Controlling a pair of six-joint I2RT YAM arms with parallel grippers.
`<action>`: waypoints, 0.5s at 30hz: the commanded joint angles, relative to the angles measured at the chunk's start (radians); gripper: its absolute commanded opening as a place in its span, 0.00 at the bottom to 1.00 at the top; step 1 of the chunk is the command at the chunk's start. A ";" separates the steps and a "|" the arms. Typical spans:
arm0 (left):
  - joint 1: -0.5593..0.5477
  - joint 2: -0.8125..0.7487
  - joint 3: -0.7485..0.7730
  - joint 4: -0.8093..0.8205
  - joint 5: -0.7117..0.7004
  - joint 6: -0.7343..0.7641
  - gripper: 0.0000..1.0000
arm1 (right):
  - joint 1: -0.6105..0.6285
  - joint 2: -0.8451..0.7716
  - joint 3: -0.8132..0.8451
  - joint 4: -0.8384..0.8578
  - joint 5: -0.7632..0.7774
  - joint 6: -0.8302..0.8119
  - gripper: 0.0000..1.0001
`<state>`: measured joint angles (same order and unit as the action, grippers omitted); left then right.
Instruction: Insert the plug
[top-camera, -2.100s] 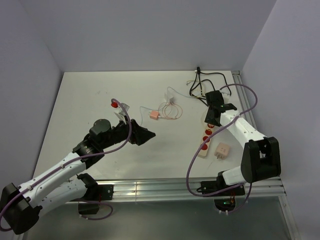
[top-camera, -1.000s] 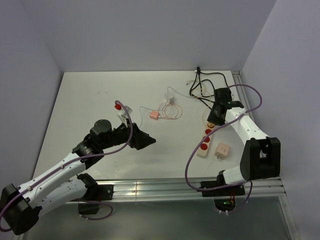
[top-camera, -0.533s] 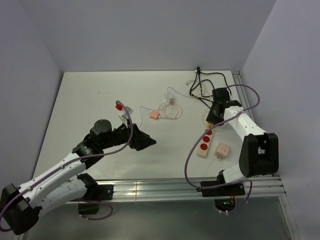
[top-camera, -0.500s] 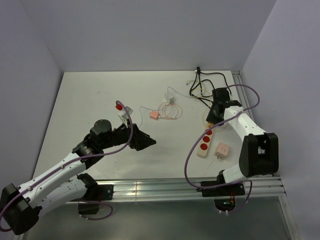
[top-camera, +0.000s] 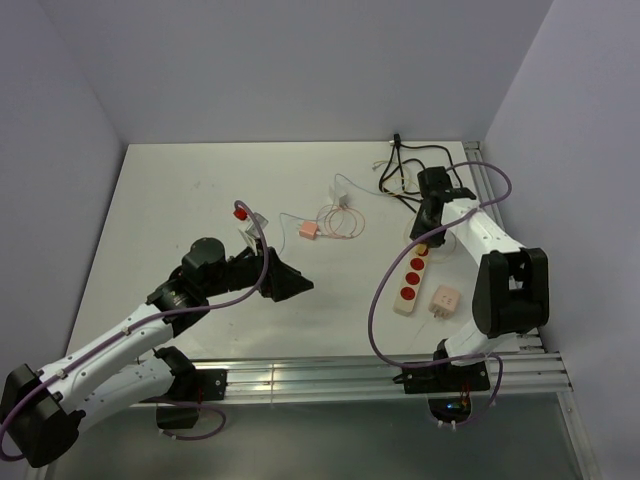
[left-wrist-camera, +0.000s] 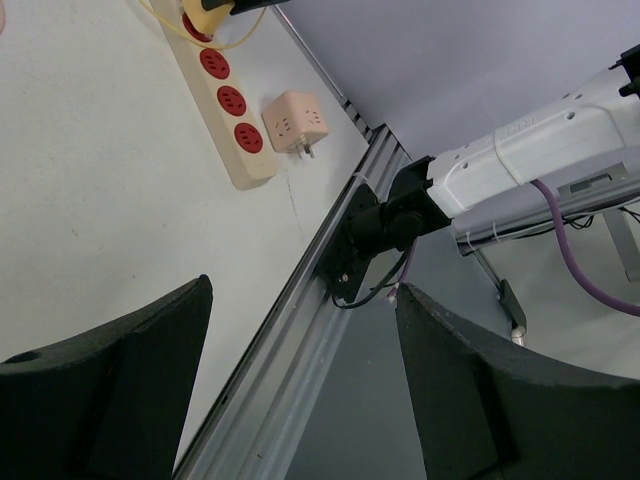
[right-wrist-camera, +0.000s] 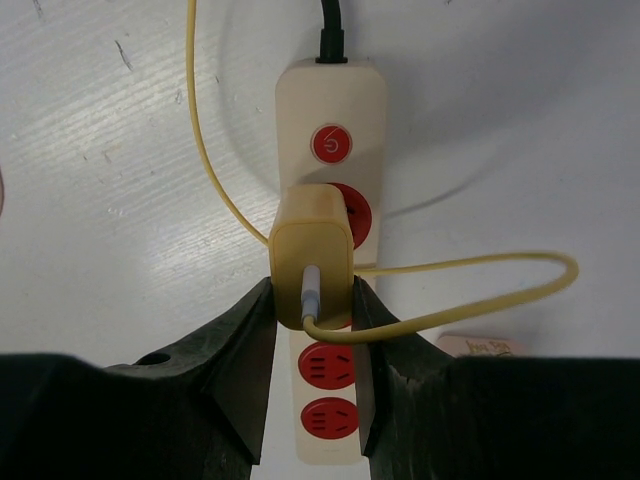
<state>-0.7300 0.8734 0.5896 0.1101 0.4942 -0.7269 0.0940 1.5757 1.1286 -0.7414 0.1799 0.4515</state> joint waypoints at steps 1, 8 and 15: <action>-0.002 -0.022 0.039 0.039 0.012 -0.009 0.80 | 0.001 0.072 -0.058 -0.013 -0.013 0.007 0.00; -0.002 -0.025 0.042 0.042 0.021 -0.017 0.80 | 0.000 0.069 -0.145 0.014 -0.023 0.026 0.00; -0.002 -0.028 0.047 0.023 0.017 -0.012 0.80 | -0.020 0.084 -0.196 0.065 0.000 0.021 0.00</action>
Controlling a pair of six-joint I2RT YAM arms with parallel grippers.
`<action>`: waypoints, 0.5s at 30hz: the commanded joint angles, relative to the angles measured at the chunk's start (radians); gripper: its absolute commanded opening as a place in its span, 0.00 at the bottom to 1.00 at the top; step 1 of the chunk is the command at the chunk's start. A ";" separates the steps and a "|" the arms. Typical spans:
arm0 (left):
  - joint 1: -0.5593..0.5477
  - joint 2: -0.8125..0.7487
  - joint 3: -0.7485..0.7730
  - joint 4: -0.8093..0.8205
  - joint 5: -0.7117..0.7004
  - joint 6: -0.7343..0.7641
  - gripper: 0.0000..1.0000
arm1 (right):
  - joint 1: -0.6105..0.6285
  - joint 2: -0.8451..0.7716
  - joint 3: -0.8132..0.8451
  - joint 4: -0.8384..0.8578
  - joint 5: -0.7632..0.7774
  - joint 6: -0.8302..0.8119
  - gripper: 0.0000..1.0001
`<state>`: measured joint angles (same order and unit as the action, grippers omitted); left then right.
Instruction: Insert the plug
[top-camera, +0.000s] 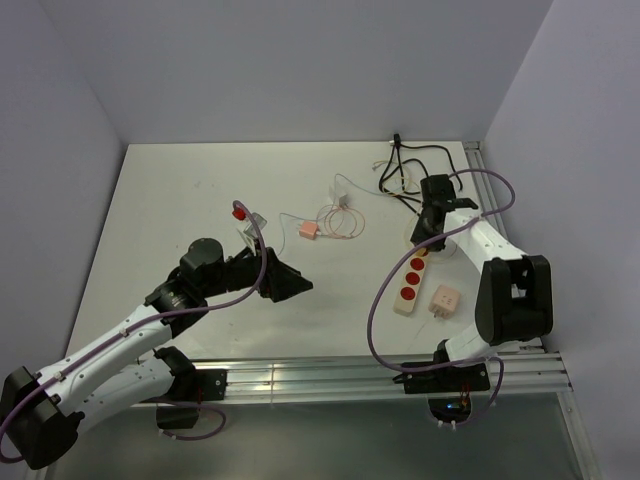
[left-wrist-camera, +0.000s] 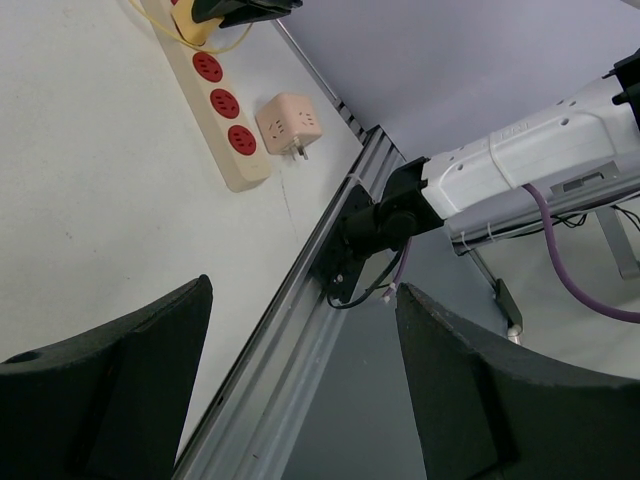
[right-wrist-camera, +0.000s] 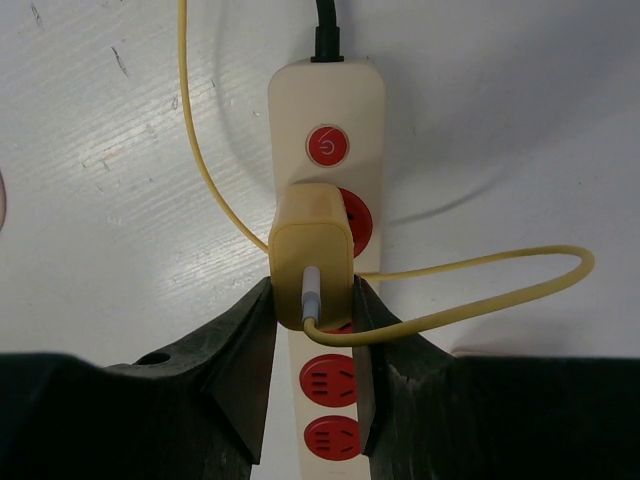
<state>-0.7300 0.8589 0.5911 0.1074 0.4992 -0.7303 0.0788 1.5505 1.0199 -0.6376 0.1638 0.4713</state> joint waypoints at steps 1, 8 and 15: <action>-0.003 -0.012 0.042 0.034 0.012 -0.012 0.80 | -0.001 0.108 -0.080 -0.040 0.019 -0.002 0.00; -0.002 -0.007 0.050 0.023 0.016 -0.032 0.79 | 0.012 0.004 -0.018 -0.042 0.029 -0.014 0.22; -0.003 -0.027 0.087 -0.044 -0.030 -0.029 0.80 | 0.044 -0.118 0.157 -0.135 -0.042 -0.003 0.79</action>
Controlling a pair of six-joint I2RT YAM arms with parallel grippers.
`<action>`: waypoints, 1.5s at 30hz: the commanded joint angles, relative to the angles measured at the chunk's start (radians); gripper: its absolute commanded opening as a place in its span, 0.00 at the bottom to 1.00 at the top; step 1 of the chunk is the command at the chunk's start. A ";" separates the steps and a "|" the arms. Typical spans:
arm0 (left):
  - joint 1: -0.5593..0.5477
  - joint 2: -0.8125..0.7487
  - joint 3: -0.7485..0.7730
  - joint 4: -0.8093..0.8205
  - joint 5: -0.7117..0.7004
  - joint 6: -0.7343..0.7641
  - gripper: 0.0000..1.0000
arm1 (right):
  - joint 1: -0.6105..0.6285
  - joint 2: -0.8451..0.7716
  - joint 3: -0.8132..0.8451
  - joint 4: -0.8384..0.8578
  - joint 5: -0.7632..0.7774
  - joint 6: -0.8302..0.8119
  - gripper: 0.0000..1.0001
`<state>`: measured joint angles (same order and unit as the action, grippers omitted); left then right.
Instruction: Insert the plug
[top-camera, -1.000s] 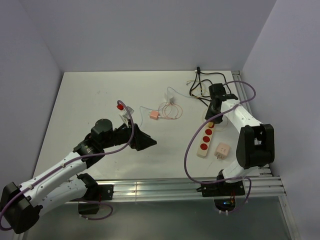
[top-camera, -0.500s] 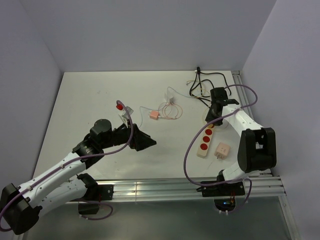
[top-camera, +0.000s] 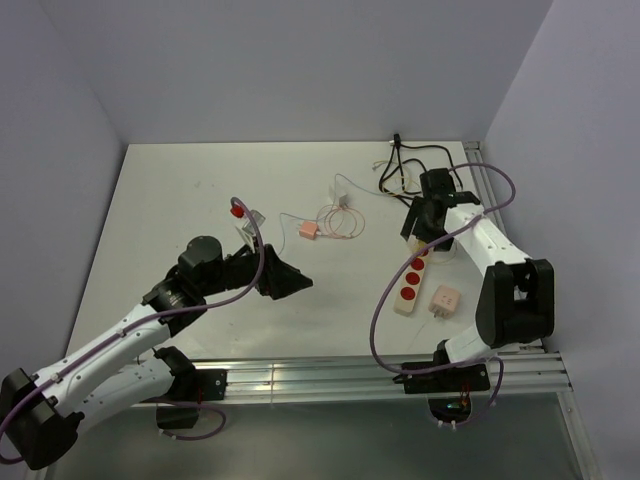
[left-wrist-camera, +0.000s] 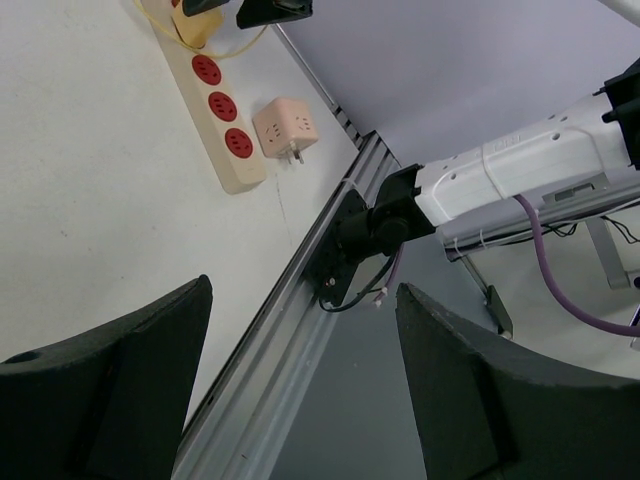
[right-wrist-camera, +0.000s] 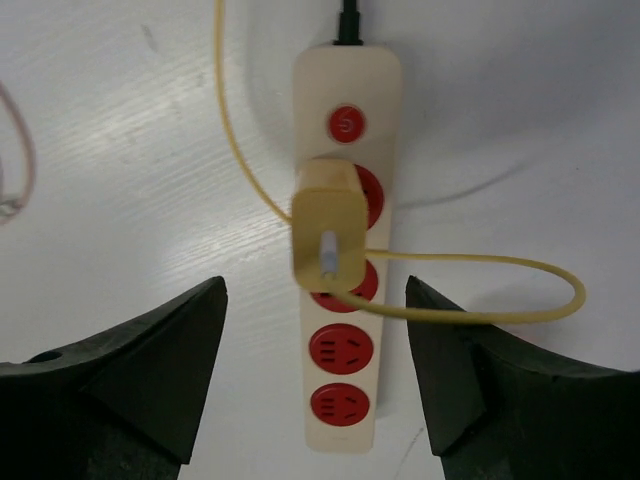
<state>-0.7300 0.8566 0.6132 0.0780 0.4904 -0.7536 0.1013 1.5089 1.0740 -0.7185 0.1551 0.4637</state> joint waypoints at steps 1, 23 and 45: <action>-0.002 -0.030 0.071 -0.024 -0.035 -0.006 0.80 | 0.029 -0.082 0.113 -0.090 -0.070 0.013 0.82; -0.002 -0.048 0.161 -0.227 -0.262 -0.038 0.83 | 0.302 0.513 0.719 0.073 0.044 -0.198 0.48; -0.002 -0.085 0.177 -0.288 -0.296 0.005 0.84 | 0.302 0.850 1.040 0.105 -0.095 -0.293 0.52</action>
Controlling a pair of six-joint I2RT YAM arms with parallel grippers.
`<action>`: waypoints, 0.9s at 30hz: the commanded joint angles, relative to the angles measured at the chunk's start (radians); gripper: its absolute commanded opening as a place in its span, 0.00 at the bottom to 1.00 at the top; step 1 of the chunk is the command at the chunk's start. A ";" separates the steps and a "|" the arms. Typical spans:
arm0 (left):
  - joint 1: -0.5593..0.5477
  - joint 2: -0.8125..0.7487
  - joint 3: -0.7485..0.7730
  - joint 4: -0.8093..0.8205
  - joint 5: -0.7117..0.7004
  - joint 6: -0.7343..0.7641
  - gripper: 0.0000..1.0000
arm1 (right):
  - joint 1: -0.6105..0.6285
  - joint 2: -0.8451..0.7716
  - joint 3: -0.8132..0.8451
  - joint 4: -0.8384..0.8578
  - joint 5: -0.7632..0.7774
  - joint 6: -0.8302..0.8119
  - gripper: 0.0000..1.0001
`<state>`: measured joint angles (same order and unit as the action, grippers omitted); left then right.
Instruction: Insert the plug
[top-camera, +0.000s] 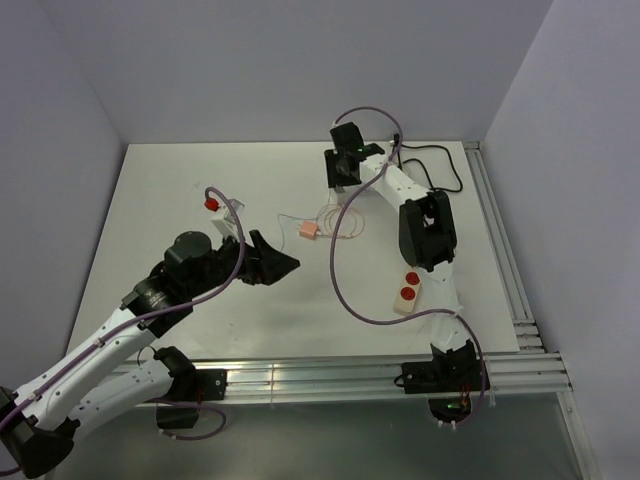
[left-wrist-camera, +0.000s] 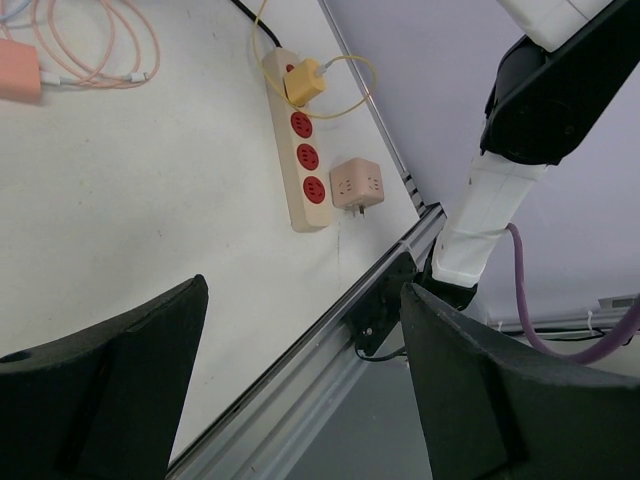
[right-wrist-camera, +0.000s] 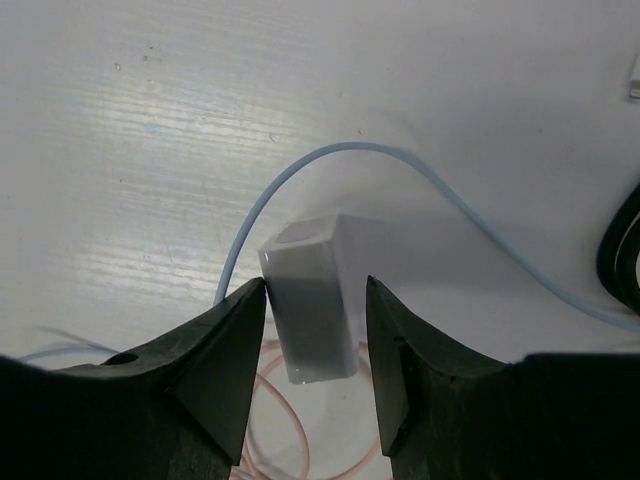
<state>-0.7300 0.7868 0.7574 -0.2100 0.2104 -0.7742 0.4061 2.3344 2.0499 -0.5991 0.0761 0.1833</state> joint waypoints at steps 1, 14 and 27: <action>-0.002 -0.015 0.034 -0.002 -0.014 0.027 0.83 | -0.003 0.032 0.073 -0.025 -0.019 -0.015 0.51; 0.000 -0.034 0.028 0.008 0.041 0.012 0.84 | -0.004 -0.138 0.046 -0.146 0.233 0.036 0.00; 0.000 -0.109 -0.052 0.098 0.132 -0.063 0.79 | 0.002 -0.820 -0.591 -0.096 0.059 0.269 0.00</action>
<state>-0.7300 0.7044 0.7296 -0.1909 0.2871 -0.8112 0.4061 1.6848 1.6238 -0.7845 0.2558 0.3786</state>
